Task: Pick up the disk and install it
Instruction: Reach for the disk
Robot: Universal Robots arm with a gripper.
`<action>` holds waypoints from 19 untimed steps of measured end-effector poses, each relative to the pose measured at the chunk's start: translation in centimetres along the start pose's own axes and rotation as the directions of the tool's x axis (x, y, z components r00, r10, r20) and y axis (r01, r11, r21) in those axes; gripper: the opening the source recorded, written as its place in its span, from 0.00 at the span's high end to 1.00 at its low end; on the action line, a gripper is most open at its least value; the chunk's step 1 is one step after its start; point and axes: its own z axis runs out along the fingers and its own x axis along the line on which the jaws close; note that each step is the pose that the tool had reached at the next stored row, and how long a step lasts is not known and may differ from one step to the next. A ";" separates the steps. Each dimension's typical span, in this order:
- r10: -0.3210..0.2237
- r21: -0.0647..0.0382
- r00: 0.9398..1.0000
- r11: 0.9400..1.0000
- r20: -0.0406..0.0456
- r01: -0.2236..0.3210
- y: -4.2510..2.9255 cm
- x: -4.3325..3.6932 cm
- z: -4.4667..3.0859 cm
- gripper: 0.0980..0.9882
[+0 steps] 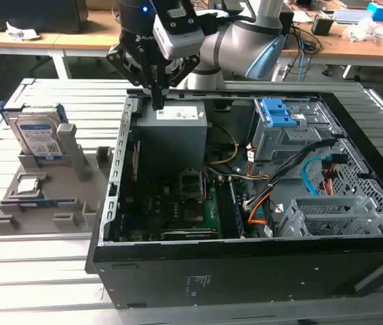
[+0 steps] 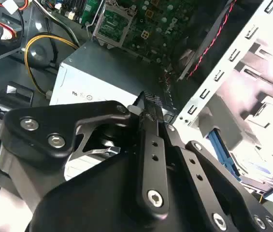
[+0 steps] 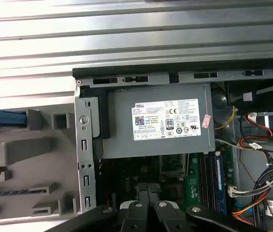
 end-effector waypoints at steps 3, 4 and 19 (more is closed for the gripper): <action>0.000 0.000 1.000 1.000 0.000 0.000 -0.06 0.78 -0.03 0.99; 0.000 0.000 1.000 1.000 0.000 0.000 -0.08 1.04 -0.03 0.99; 0.000 0.000 1.000 1.000 0.000 0.000 -0.26 3.50 -0.08 0.99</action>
